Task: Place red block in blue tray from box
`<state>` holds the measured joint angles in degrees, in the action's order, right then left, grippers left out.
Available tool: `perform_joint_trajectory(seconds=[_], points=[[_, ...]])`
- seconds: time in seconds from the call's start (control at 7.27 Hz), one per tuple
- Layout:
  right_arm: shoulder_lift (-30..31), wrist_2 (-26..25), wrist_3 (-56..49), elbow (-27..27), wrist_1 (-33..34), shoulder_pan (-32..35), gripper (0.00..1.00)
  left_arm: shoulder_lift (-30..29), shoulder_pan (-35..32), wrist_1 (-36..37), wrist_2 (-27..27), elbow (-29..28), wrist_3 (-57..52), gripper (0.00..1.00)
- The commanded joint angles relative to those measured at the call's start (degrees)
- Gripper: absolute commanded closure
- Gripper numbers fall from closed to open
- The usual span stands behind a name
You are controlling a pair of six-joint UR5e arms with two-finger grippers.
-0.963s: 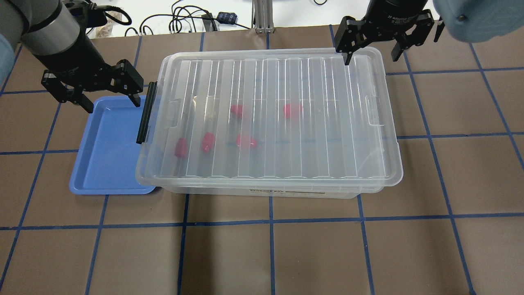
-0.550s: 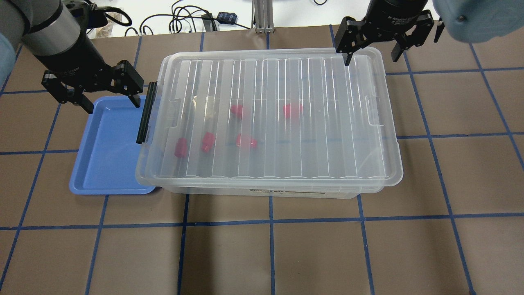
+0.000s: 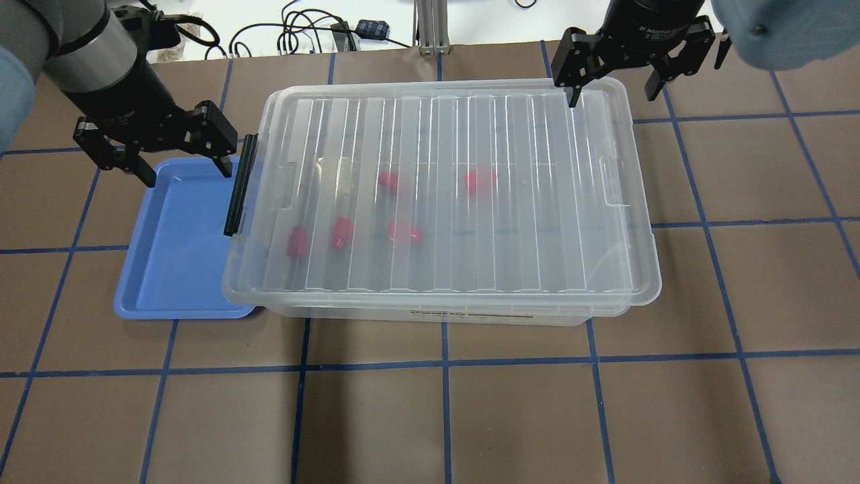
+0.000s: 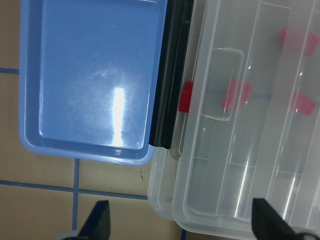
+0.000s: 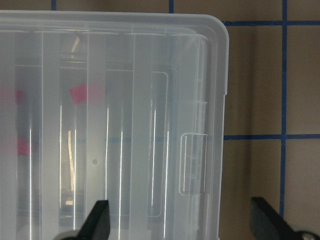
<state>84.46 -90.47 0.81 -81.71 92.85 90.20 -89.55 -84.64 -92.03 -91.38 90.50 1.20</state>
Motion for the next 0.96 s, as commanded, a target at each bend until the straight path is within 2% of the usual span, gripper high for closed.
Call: perform_joint_trajectory(seconds=[0.0, 0.28, 0.83], points=[[-2.6, -0.2, -2.4, -1.4, 0.9, -2.3, 0.0, 0.3, 0.1, 0.0, -0.3, -0.2, 0.0, 0.0], [-6.3, -0.4, -4.0, -3.7, 2.6, -3.4, 0.04, 0.3, 0.2, -0.1, -0.4, -0.2, -0.1, 0.0], [-7.1, -0.8, -8.5, -13.0, 17.2, -5.2, 0.04, 0.3, 0.6, -0.1, 0.2, -0.2, -0.1, 0.0]])
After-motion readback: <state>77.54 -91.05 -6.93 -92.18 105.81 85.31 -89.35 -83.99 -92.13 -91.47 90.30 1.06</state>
